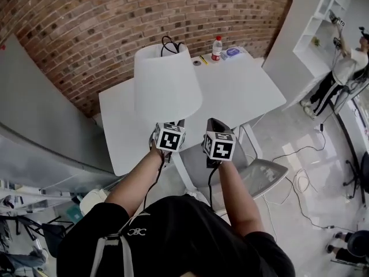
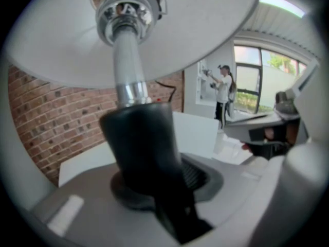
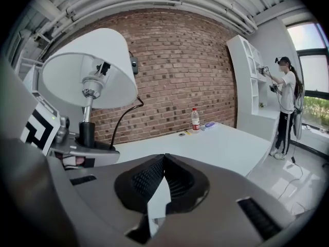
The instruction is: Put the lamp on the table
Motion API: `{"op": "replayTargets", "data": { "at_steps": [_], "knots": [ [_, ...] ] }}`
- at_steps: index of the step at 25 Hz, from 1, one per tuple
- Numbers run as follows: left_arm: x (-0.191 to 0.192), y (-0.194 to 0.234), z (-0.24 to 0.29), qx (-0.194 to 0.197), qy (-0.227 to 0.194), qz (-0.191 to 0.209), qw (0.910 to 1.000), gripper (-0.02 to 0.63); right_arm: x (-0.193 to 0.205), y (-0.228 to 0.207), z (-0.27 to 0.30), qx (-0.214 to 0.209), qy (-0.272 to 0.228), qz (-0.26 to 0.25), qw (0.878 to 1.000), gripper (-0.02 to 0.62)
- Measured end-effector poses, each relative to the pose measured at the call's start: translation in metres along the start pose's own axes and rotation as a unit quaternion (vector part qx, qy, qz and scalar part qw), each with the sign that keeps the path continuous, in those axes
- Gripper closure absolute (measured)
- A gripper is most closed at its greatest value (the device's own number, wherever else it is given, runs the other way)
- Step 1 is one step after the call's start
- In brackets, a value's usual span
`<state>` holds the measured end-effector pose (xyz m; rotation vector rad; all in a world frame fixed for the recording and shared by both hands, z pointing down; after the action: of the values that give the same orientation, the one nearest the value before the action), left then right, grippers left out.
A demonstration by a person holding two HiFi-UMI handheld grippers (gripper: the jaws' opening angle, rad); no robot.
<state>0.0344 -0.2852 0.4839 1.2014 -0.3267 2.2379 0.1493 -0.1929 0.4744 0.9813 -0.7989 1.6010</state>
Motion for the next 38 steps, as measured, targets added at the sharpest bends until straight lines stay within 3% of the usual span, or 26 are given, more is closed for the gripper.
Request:
{"op": "replayTargets", "data": {
  "at_steps": [10,17,21,27,38],
  "knots": [
    [-0.044,-0.019,0.097,0.050,0.003,0.043,0.9978,0.477,0.016,-0.062,0.028,0.038,0.023,0.043,0.998,0.595],
    [-0.074,0.000,0.163,0.080,0.003,0.065,0.9947,0.477,0.002,-0.073,0.068,0.070,0.035,0.069,0.995,0.595],
    [-0.090,0.021,0.204,0.096,0.002,0.092,0.9911,0.477,-0.009,-0.079,0.096,0.091,0.037,0.110,0.989,0.595],
    [-0.101,0.054,0.268,0.106,0.013,0.117,0.9874,0.477,-0.010,-0.081,0.133,0.110,0.059,0.124,0.984,0.595],
    [-0.101,0.081,0.366,0.094,0.009,0.119,0.9883,0.477,0.037,-0.098,0.167,0.115,0.108,0.121,0.980,0.595]
  ]
}}
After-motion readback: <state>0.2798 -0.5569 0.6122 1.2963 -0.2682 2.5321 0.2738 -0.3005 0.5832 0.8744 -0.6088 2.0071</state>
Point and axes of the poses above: the fingertips, and each gripper's own axes: z forward along the fingers, y to its left, x out of its underside, the point moved 4 cm from there along -z, backward along the fingers, and after that the axes turned 8 degrees about -z, right-handed, at the moved point
